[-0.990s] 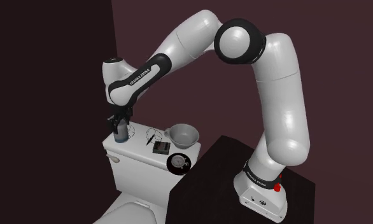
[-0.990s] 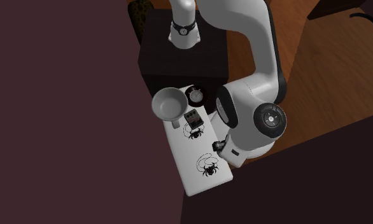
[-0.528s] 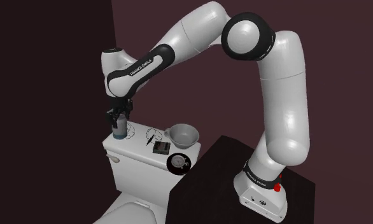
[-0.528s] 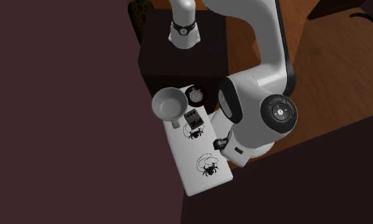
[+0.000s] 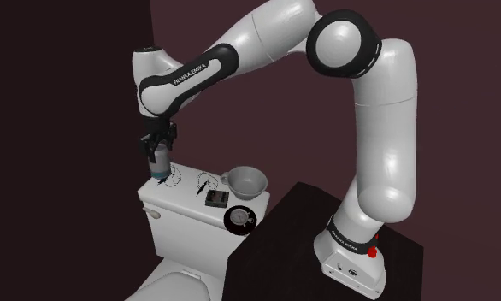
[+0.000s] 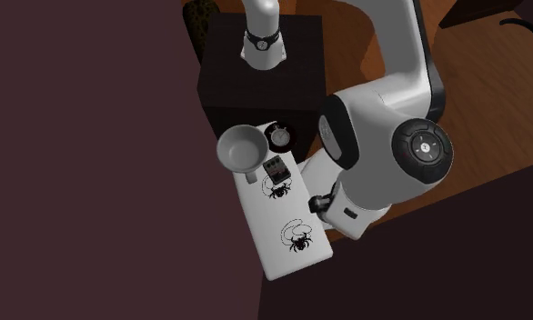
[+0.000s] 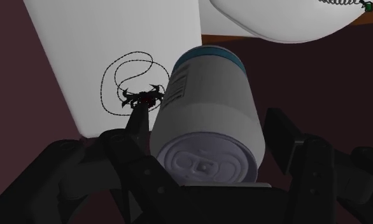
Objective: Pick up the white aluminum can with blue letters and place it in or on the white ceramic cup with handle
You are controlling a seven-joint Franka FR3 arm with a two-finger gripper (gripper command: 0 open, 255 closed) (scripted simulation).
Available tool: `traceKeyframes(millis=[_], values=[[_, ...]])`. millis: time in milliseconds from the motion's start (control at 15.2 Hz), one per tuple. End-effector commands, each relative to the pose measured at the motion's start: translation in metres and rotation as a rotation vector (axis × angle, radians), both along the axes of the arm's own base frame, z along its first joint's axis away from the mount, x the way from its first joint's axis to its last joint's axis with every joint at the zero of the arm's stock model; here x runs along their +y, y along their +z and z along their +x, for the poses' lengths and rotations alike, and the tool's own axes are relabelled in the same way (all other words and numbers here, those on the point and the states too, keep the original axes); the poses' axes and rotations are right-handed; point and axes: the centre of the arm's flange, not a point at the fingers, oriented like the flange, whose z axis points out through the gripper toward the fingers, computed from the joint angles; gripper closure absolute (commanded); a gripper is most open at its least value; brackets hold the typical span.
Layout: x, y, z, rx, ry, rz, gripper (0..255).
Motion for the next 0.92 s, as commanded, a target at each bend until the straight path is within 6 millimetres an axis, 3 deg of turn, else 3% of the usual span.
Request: traceKeyframes(millis=[0,66,858], values=[[0.001,0.01,-0.001,0.0,0.0,0.0,255],[0.001,0.013,-0.001,0.0,0.0,0.0,255],[-0.119,0.027,-0.103,0.0,0.0,0.0,255]])
